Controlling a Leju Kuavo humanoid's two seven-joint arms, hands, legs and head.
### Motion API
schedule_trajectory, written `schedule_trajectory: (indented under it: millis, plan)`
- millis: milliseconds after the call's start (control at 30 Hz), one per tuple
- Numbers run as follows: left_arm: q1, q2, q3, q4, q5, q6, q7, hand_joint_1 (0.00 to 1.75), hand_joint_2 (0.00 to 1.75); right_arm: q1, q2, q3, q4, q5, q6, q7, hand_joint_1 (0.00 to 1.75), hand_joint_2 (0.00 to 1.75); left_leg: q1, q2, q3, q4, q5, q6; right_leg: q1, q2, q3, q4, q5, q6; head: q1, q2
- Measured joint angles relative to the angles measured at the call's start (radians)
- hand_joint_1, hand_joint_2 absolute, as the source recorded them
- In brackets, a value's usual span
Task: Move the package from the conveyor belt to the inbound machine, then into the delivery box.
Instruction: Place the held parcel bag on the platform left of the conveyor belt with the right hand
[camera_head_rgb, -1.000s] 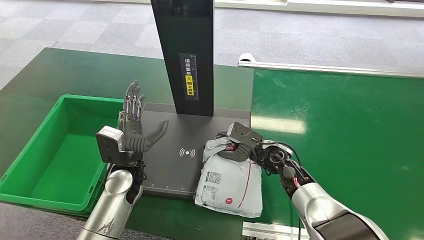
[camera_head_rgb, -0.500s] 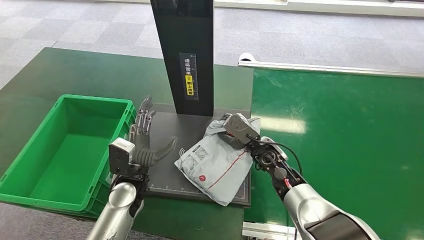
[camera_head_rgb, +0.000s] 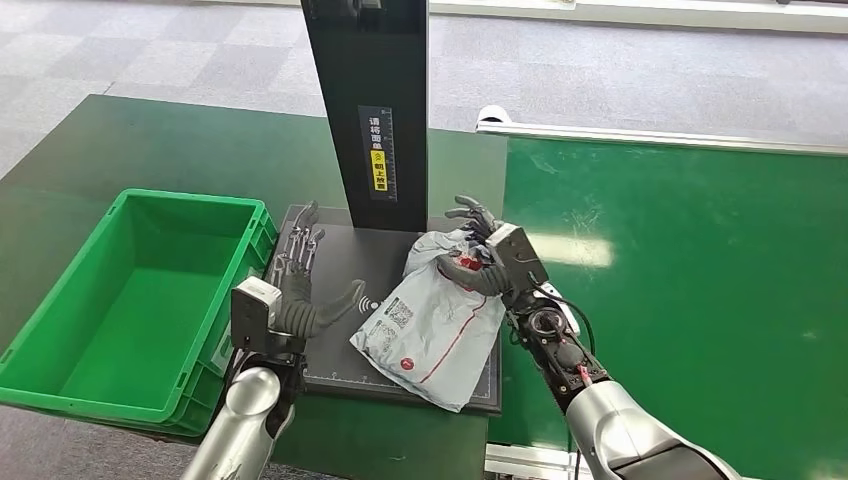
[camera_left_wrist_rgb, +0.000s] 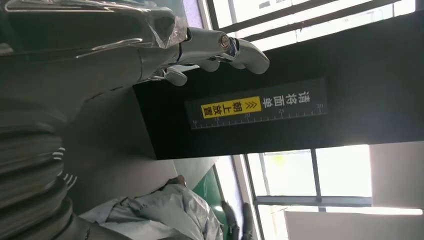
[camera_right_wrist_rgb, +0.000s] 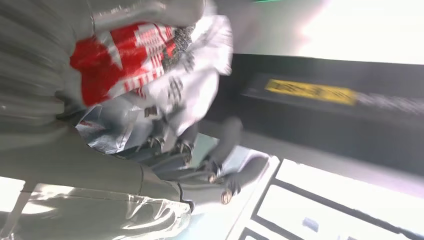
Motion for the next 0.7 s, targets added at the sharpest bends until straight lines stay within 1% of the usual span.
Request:
schedule_trajectory:
  millis: [100, 200, 267, 367, 433, 500, 633, 700]
  plan:
    - [-0.015, -0.011, -0.013, 0.031, 0.01, -0.009, 0.0, 0.0, 1.75, 0.038, 0.0, -0.056, -0.049, -0.079, 0.088, -0.038, 0.0, 1.75, 0.0, 0.0, 0.0, 0.0, 0.0, 0.0, 0.0, 0.0, 0.0, 0.0, 0.0, 0.0, 0.0, 0.0]
    - [-0.024, -0.018, -0.025, 0.053, 0.019, -0.023, 0.0, 0.0, 1.75, 0.072, 0.0, -0.098, -0.09, -0.149, 0.19, -0.046, 0.0, 1.75, 0.0, 0.0, 0.0, 0.0, 0.0, 0.0, 0.0, 0.0, 0.0, 0.0, 0.0, 0.0, 0.0, 0.0]
    - [-0.027, -0.02, -0.032, 0.064, 0.021, -0.026, 0.0, 0.0, 1.75, 0.088, 0.0, -0.116, -0.108, -0.163, 0.212, -0.046, 0.0, 1.75, 0.0, 0.0, 0.0, 0.0, 0.0, 0.0, 0.0, 0.0, 0.0, 0.0, 0.0, 0.0, 0.0, 0.0]
    - [-0.029, -0.021, -0.038, 0.074, 0.022, -0.028, 0.0, 0.0, 1.75, 0.101, 0.0, -0.133, -0.125, -0.169, 0.22, -0.046, 0.0, 1.75, 0.0, 0.0, 0.0, 0.0, 0.0, 0.0, 0.0, 0.0, 0.0, 0.0, 0.0, 0.0, 0.0, 0.0]
    - [-0.03, -0.022, -0.039, 0.08, 0.024, -0.032, 0.0, 0.0, 1.75, 0.105, 0.0, -0.141, -0.133, -0.186, 0.25, -0.046, 0.0, 1.75, 0.0, 0.0, 0.0, 0.0, 0.0, 0.0, 0.0, 0.0, 0.0, 0.0, 0.0, 0.0, 0.0, 0.0]
    - [-0.031, -0.023, -0.042, 0.085, 0.026, -0.039, 0.0, 0.0, 1.75, 0.112, 0.0, -0.147, -0.142, -0.228, 0.325, -0.046, 0.0, 1.75, 0.0, 0.0, 0.0, 0.0, 0.0, 0.0, 0.0, 0.0, 0.0, 0.0, 0.0, 0.0, 0.0, 0.0]
    - [-0.033, -0.023, -0.052, 0.094, 0.029, -0.059, 0.0, 0.0, 1.75, 0.145, 0.001, -0.158, -0.185, -0.341, 0.519, -0.035, 0.0, 1.75, 0.0, 0.0, 0.0, 0.0, 0.0, 0.0, 0.0, 0.0, 0.0, 0.0, 0.0, 0.0, 0.0, 0.0]
    - [-0.033, -0.023, -0.055, 0.096, 0.032, -0.072, 0.001, 0.0, 1.75, 0.17, 0.001, -0.16, -0.227, -0.37, 0.569, -0.034, 0.0, 1.75, 0.0, 0.0, 0.0, 0.0, 0.0, 0.0, 0.0, 0.0, 0.0, 0.0, 0.0, 0.0, 0.0, 0.0]
